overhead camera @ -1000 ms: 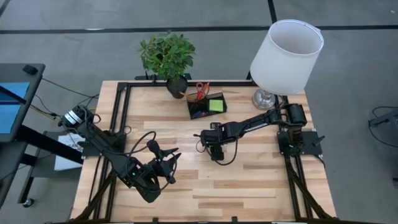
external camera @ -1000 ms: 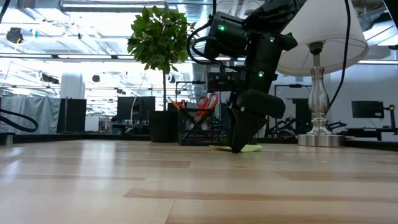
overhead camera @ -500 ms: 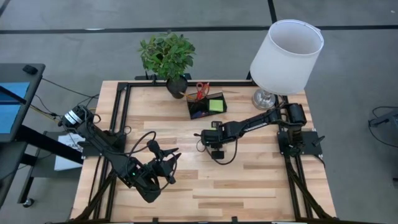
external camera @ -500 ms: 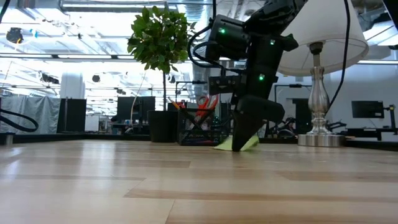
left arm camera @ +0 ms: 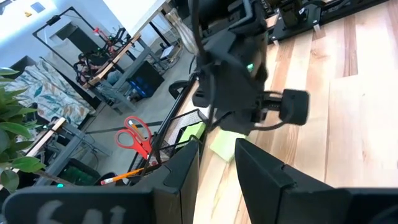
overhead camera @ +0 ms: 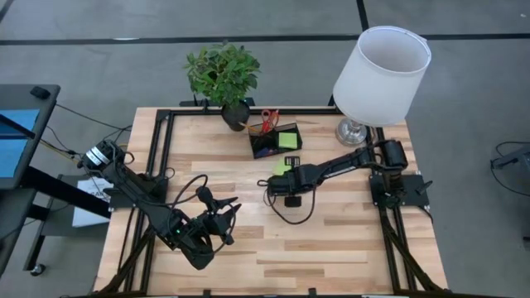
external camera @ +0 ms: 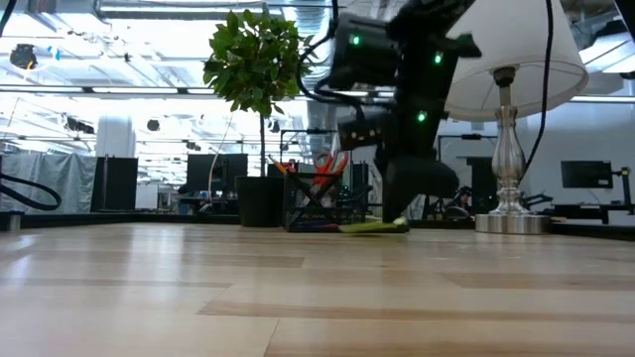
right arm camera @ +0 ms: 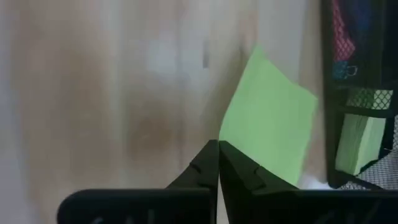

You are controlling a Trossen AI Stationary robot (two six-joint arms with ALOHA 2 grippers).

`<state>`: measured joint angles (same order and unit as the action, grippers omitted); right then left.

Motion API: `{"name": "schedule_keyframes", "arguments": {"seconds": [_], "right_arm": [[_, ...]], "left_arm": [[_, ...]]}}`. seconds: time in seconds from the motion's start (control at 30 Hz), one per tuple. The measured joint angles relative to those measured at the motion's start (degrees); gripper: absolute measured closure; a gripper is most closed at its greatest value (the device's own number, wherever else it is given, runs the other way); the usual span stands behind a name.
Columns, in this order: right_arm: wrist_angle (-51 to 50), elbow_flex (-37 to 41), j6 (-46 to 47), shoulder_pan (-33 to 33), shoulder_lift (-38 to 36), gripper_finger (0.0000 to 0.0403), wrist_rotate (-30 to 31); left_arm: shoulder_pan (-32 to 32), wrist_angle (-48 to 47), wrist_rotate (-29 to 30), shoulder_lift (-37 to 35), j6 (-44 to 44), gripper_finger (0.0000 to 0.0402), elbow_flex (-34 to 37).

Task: Pick and place office supplies into organizer
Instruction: Put the green sticky note into the desk organizer

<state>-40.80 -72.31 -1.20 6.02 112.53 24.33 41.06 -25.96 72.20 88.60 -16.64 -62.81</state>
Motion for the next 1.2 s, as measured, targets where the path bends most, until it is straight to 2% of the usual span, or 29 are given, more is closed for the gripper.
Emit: {"name": "schedule_keyframes", "arguments": {"seconds": [0.33,0.57,0.77,0.87,1.2], "right_arm": [[-9.23,-8.23,0.25,3.59,-0.08,0.0403,4.93],[-18.89,-13.03,0.11,3.94,-0.15,0.0403,12.21],[-23.96,-13.42,-2.63,0.78,-0.15,0.0403,16.02],[-23.15,-13.32,-5.9,-1.17,-0.17,0.0403,17.65],[-19.52,-13.29,-15.34,-8.01,-0.24,0.0403,16.64]], "left_arm": [[0.0,-0.01,-1.22,0.0,0.0,0.0303,0.0],[0.02,0.0,-1.42,0.0,0.0,0.0303,-0.02],[0.0,0.0,-1.42,0.0,0.0,0.0303,-0.02],[0.01,0.0,-1.42,0.0,-0.02,0.0303,0.0],[0.01,0.03,-1.42,0.0,-0.08,0.0303,-0.01]]}}
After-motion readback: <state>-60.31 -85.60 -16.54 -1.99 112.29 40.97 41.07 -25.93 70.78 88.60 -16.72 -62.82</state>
